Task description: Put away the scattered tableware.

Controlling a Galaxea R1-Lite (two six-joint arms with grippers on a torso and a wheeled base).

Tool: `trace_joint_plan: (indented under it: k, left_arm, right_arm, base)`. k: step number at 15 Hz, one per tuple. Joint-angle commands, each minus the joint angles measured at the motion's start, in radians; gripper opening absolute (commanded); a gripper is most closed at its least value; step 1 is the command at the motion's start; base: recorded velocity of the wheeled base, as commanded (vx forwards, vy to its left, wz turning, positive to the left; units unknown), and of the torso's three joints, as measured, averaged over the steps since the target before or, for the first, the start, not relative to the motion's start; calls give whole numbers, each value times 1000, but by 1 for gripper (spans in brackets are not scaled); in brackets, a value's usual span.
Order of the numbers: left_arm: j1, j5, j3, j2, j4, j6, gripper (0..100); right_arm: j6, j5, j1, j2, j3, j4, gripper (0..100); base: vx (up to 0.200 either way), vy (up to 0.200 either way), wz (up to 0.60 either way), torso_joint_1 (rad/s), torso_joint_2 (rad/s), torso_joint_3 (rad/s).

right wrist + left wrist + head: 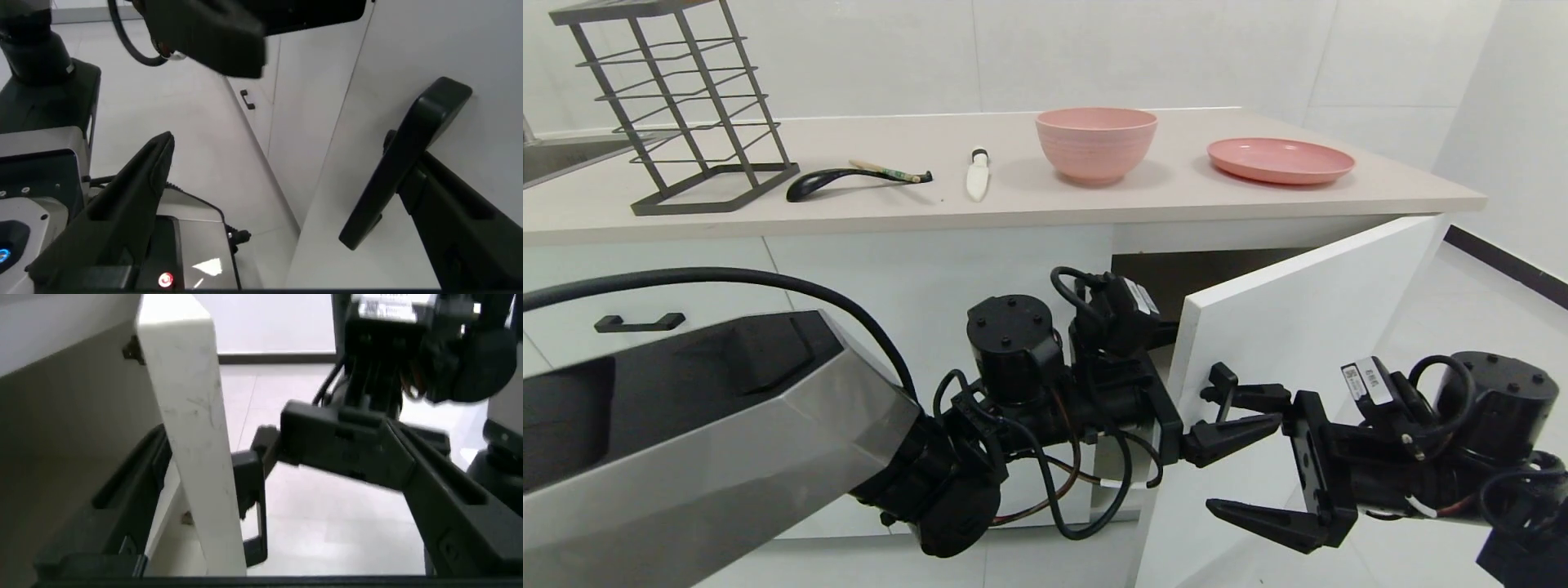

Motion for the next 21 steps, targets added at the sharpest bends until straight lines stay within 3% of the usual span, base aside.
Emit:
trace_joint_plan:
  k: [1, 13, 16, 19, 21]
  left_arm:
    - [-17, -4, -6, -3, -5, -2, 100]
    - [-60, 20, -6, -8, -11, 1, 100]
    - [-58, 77, -28, 6, -12, -1, 100]
    - [-57, 92, -48, 15, -12, -2, 100]
    - [-54, 131, -66, 29, -12, -5, 100]
  right_arm:
    - [1, -12, 1, 54, -7, 14, 100]
    - [-3, -12, -174, 105, -65, 14, 100]
    - [-6, -12, -209, 64, -39, 14, 100]
    - [-8, -111, -294, -91, 87, 16, 100]
    - [-13, -120, -331, -228, 174, 16, 100]
  base:
    - [0, 0, 0, 0, 0, 0]
    - [0, 0, 0, 0, 0, 0]
    - [0, 0, 0, 0, 0, 0]
    - [0, 0, 0, 0, 0, 0]
    - [0, 0, 0, 0, 0, 0]
